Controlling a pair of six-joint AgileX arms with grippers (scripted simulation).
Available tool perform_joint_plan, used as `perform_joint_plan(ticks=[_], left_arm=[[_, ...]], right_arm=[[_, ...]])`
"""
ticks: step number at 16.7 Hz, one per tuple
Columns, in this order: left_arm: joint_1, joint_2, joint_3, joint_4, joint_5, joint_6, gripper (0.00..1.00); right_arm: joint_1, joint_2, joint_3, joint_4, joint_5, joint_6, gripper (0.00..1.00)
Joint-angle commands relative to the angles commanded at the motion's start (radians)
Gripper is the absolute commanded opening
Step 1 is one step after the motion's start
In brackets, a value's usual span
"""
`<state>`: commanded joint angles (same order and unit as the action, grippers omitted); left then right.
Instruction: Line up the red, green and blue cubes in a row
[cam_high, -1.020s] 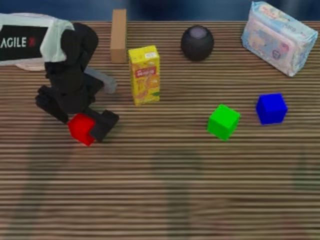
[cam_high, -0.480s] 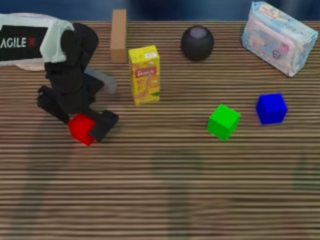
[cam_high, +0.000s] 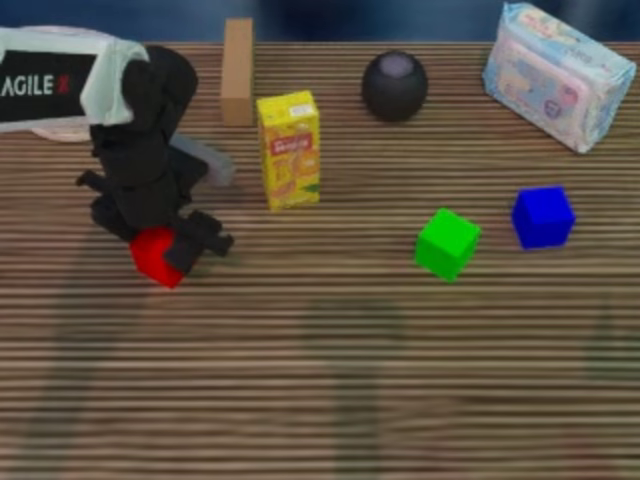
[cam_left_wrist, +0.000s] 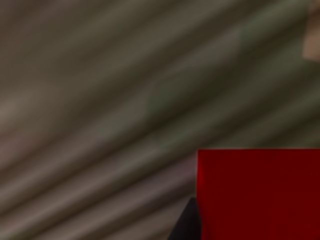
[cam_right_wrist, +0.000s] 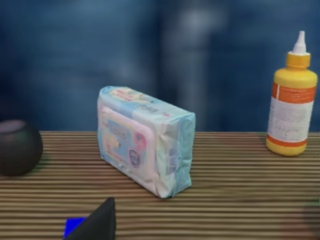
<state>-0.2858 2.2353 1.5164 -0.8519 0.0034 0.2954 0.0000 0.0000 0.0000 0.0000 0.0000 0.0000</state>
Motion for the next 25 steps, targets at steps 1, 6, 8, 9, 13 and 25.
perform_joint_plan(ticks=[1,6,8,9,13,25], left_arm=[[0.000,0.000,0.000,0.000,0.000,0.000,0.00],[0.000,0.000,0.000,0.000,0.000,0.000,0.00],[0.000,0.000,0.000,0.000,0.000,0.000,0.00],[0.001,-0.028,0.008,-0.011,0.007,-0.004,0.00],[0.005,-0.053,0.062,-0.086,0.008,-0.002,0.00],[-0.006,-0.122,0.147,-0.247,0.005,-0.041,0.00]], right_arm=[[0.000,0.000,0.000,0.000,0.000,0.000,1.00],[0.000,0.000,0.000,0.000,0.000,0.000,1.00],[0.000,0.000,0.000,0.000,0.000,0.000,1.00],[0.000,0.000,0.000,0.000,0.000,0.000,1.00],[0.000,0.000,0.000,0.000,0.000,0.000,1.00],[0.000,0.000,0.000,0.000,0.000,0.000,1.00]])
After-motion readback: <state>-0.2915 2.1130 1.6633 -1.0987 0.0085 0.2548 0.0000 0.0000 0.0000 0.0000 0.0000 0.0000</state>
